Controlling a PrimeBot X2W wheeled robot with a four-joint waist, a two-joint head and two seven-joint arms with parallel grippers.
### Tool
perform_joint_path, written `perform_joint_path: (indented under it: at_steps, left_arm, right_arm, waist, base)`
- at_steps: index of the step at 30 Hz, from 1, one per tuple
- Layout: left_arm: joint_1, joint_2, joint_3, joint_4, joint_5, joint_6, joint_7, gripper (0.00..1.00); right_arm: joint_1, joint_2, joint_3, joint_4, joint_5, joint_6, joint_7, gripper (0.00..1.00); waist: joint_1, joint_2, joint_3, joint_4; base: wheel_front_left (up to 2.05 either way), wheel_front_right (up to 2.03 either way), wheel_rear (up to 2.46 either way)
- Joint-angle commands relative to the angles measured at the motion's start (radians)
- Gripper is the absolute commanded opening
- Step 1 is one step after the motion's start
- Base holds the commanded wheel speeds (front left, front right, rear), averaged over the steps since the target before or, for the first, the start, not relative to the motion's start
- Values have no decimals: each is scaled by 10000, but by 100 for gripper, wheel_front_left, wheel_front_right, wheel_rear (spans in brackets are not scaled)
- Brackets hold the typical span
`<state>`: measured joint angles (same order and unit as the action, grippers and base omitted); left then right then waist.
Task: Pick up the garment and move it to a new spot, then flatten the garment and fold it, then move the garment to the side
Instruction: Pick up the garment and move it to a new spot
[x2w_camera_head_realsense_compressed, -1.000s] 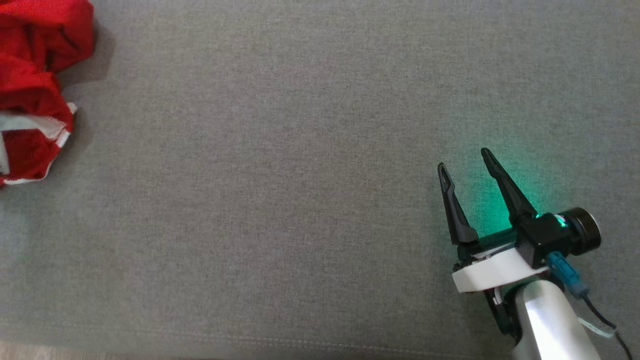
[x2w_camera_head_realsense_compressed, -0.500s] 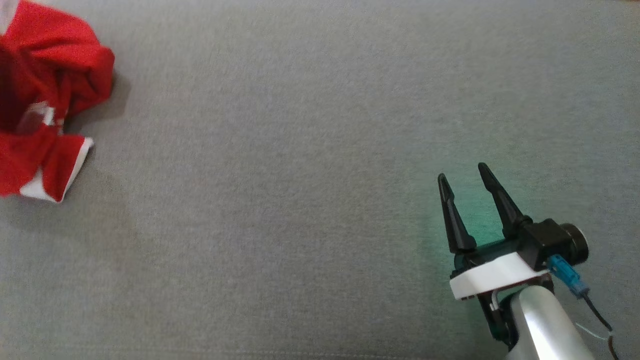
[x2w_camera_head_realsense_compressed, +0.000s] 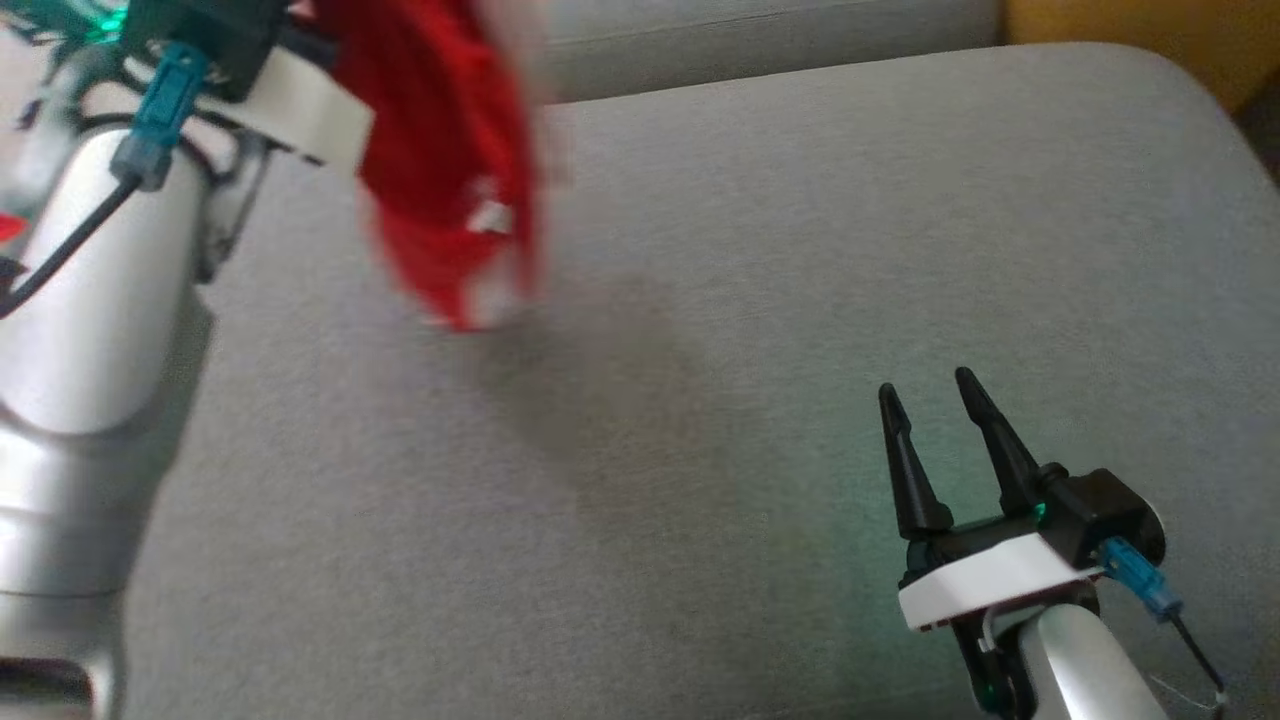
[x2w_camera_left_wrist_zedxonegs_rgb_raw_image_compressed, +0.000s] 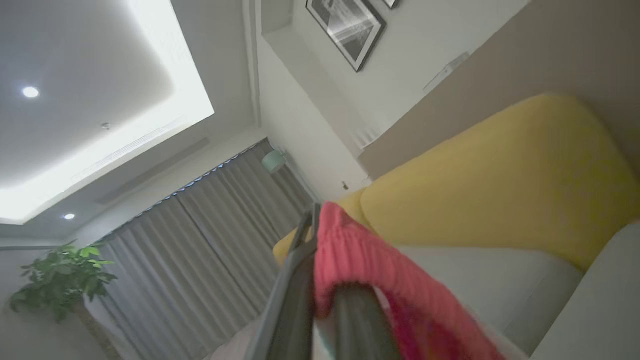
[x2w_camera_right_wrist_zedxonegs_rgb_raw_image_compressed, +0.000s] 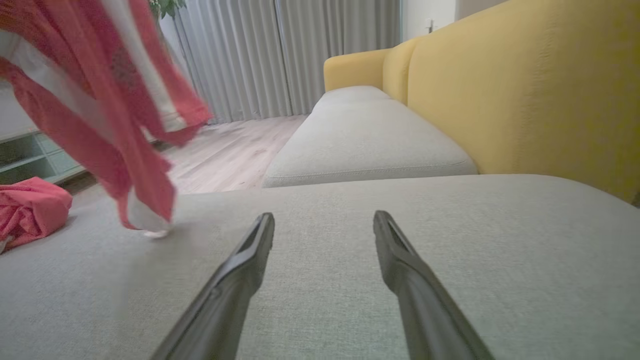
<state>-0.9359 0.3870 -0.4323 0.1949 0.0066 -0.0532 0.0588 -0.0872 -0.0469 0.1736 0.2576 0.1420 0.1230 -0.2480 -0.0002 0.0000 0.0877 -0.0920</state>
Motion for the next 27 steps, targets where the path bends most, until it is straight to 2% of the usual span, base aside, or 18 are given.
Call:
perform_joint_path:
  at_steps: [1,6,9,15,21,22,24,25,26,27]
  left_arm:
    - [-433,196,374,-451,-205,23,129,0]
    - [-45,-937,547,-1074,-1372,300,602,0]
    - [1153,-1436,674,-799,-2155,623,826,0]
    - [3136,-1511,963,987,-2724,1093,324,0]
    - [3939,-1678,1211,2984,-2926,1422,-929,1]
    - [3999,-1703,1230,3284,-2934,1458,-1134,11]
    - [4056,-1783,1293,3827,-2991,1517,-1539,46]
    - [4061,-1823,1318,4067,-3016,1537,-1734,87]
    - [4047,-1854,1335,4293,-3029,1557,-1909,100]
    - [4021,-1884,1367,4497,-3060,1567,-2084,100]
  right_arm:
    - [-240,-33,265,-343,57,77,-135,100]
    - [-236,-33,161,-409,104,77,-136,100]
    - [-257,-33,80,-408,146,77,-136,100]
    - [-455,-33,132,-526,202,77,-137,100]
    - [-615,-33,137,-591,165,77,-137,100]
    - [-641,-33,141,-598,162,77,-137,100]
    - [-677,-33,133,-630,158,77,-137,100]
    - [-690,-33,124,-640,151,77,-137,100]
    - [-703,-33,110,-652,147,77,-137,100]
    - [-714,-33,96,-657,141,77,-137,100]
  waist:
    - [2,0,-155,-461]
    - [2,0,9,-802]
    - [2,0,229,-895]
    - [2,0,845,-991]
    - [2,0,1483,-1010]
    - [2,0,1561,-1011]
    - [2,0,1698,-1001]
    - [2,0,1751,-991]
    - [2,0,1793,-977]
    - [2,0,1822,-963]
  base:
    - [0,0,0]
    - [0,0,0]
    - [0,0,0]
    - [0,0,0]
    - [0,0,0]
    - [0,0,0]
    - [0,0,0]
    - [0,0,0]
    - [0,0,0]
    - [0,0,0]
